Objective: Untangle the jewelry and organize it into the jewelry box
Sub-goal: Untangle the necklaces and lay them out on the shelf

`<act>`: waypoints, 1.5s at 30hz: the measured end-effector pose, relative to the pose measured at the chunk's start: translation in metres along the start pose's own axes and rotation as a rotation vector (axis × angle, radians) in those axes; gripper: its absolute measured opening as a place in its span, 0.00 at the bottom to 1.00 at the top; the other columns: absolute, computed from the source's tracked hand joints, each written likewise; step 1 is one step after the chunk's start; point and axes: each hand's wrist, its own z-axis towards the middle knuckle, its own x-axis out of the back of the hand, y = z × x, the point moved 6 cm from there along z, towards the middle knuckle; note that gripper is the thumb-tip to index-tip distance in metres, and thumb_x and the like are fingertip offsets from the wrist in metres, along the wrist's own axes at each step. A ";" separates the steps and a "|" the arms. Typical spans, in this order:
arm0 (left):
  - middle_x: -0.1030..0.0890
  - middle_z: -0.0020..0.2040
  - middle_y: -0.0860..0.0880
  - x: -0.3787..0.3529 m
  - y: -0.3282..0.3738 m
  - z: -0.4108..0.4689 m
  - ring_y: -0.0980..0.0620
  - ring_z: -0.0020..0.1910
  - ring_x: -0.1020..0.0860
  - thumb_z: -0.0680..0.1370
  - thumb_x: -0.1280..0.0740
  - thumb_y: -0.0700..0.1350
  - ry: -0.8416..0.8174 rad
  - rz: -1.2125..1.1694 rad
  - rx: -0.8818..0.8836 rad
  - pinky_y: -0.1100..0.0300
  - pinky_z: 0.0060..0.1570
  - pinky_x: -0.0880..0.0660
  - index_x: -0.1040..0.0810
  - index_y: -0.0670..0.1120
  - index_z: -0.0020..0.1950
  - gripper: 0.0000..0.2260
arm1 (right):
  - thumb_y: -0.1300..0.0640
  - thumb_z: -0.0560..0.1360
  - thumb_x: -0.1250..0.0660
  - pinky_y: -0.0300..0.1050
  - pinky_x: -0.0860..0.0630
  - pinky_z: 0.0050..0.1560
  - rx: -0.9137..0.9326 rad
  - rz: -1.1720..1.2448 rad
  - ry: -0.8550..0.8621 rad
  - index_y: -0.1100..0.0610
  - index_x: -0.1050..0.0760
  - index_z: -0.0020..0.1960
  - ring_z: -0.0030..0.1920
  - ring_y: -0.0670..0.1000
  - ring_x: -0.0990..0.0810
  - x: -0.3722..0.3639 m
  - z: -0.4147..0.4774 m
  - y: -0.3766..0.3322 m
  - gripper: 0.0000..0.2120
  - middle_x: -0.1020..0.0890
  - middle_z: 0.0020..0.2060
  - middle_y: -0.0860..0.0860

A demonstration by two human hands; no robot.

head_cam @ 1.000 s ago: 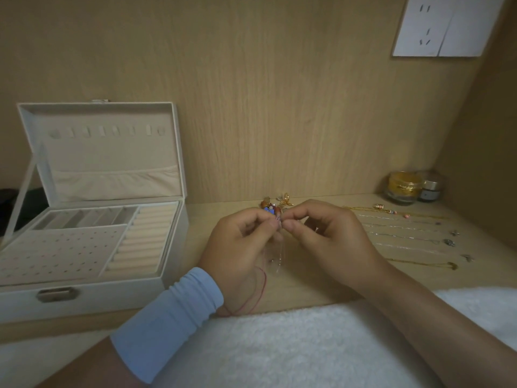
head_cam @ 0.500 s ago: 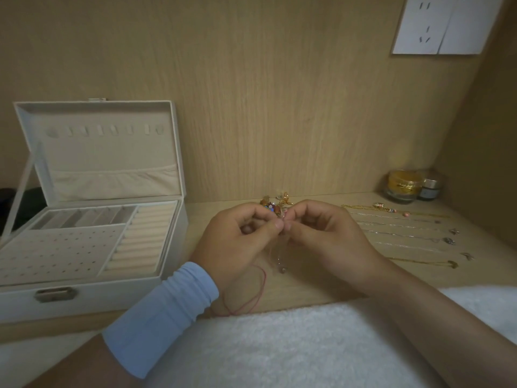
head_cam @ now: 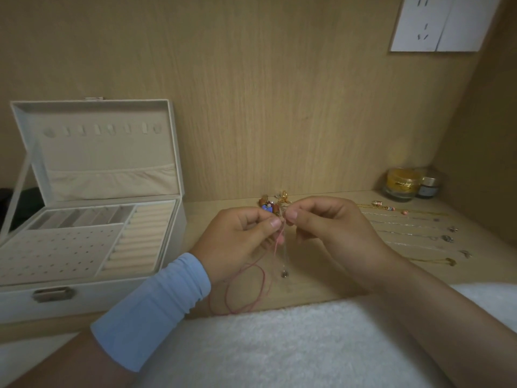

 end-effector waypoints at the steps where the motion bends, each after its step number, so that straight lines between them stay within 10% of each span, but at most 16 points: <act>1: 0.17 0.35 0.51 -0.001 0.000 0.000 0.59 0.36 0.21 0.80 0.35 0.38 -0.004 -0.001 0.008 0.68 0.42 0.24 0.18 0.42 0.43 0.08 | 0.61 0.75 0.30 0.40 0.24 0.39 -0.014 0.017 -0.001 0.53 0.16 0.38 0.33 0.50 0.24 0.000 0.000 -0.001 0.08 0.17 0.37 0.51; 17: 0.15 0.36 0.55 0.002 0.008 -0.005 0.67 0.33 0.21 0.75 0.28 0.40 0.137 0.015 0.079 0.76 0.40 0.29 0.14 0.42 0.42 0.04 | 0.59 0.77 0.29 0.32 0.32 0.32 0.052 -0.113 0.040 0.52 0.19 0.35 0.28 0.40 0.28 -0.005 -0.002 -0.005 0.11 0.19 0.28 0.46; 20: 0.17 0.34 0.55 -0.003 0.008 -0.005 0.65 0.30 0.25 0.77 0.31 0.40 0.109 -0.017 0.093 0.74 0.37 0.30 0.16 0.42 0.40 0.07 | 0.56 0.76 0.29 0.38 0.32 0.32 0.061 -0.122 0.028 0.52 0.18 0.36 0.29 0.46 0.29 -0.006 -0.002 -0.006 0.10 0.18 0.33 0.60; 29: 0.17 0.40 0.53 0.000 0.002 -0.001 0.56 0.40 0.23 0.77 0.34 0.41 0.087 -0.058 0.141 0.63 0.45 0.28 0.17 0.45 0.43 0.06 | 0.57 0.76 0.28 0.50 0.32 0.40 0.036 -0.028 0.051 0.57 0.16 0.40 0.34 0.54 0.30 -0.005 -0.001 -0.003 0.07 0.19 0.37 0.61; 40: 0.14 0.41 0.50 -0.002 0.001 -0.002 0.55 0.38 0.21 0.76 0.30 0.42 -0.034 0.046 0.078 0.63 0.47 0.23 0.14 0.45 0.45 0.05 | 0.57 0.80 0.33 0.46 0.30 0.35 -0.017 0.038 0.186 0.59 0.20 0.44 0.28 0.50 0.29 0.007 0.000 -0.006 0.08 0.22 0.31 0.46; 45: 0.15 0.41 0.49 0.012 0.009 0.002 0.53 0.37 0.20 0.74 0.30 0.46 0.097 -0.114 0.047 0.62 0.42 0.22 0.14 0.48 0.47 0.06 | 0.52 0.79 0.34 0.38 0.28 0.37 -0.181 -0.086 -0.079 0.55 0.15 0.50 0.31 0.50 0.23 -0.008 -0.005 0.005 0.11 0.13 0.44 0.52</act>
